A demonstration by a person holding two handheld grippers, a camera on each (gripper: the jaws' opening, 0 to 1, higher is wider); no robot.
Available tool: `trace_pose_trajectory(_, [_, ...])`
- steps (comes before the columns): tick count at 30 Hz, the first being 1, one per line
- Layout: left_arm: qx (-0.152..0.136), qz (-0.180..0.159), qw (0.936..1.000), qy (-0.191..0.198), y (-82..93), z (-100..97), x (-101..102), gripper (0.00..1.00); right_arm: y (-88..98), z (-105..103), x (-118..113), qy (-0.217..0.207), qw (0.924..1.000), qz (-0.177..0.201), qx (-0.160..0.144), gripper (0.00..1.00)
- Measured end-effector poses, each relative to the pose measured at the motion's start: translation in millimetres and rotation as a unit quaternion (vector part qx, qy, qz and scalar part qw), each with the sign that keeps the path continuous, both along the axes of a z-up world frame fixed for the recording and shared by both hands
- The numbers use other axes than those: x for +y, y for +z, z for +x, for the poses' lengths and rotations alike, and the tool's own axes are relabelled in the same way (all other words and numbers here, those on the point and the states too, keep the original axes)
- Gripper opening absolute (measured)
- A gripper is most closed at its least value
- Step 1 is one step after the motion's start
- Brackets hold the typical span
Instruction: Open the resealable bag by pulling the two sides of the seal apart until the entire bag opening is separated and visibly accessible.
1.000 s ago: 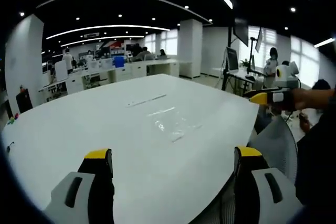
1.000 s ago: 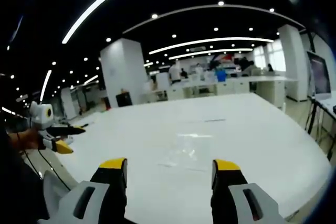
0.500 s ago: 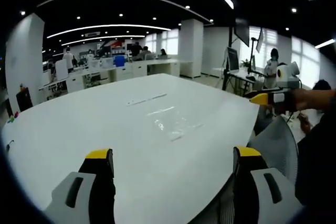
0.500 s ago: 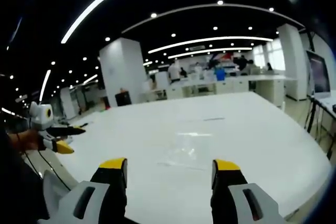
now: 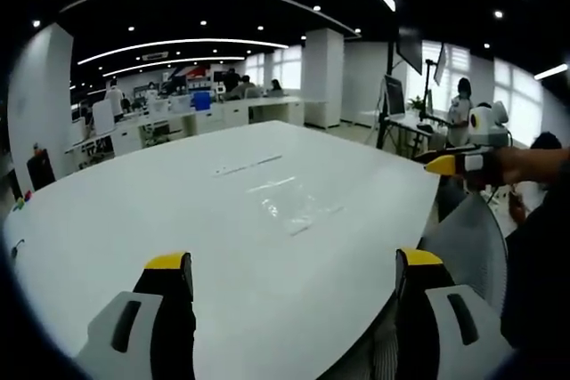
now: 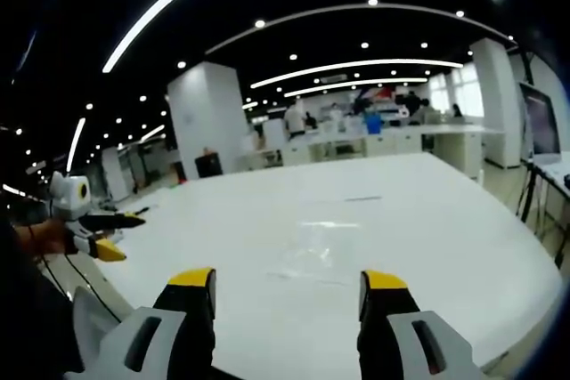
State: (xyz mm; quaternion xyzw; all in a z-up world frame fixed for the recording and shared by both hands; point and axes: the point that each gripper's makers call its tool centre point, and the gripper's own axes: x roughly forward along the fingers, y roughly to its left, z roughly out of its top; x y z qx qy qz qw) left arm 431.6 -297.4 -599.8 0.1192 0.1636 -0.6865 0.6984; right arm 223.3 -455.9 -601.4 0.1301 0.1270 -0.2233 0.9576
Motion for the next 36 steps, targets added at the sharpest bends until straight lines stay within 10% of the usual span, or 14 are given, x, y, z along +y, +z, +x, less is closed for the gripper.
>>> trace_pose_trajectory(36, [0.0, 0.014, 0.9999, -0.003, -9.0, 0.4, 1.8, 0.92, -4.1, 4.6, 1.4, 0.009, 0.9998, 0.003, 0.015, 0.62])
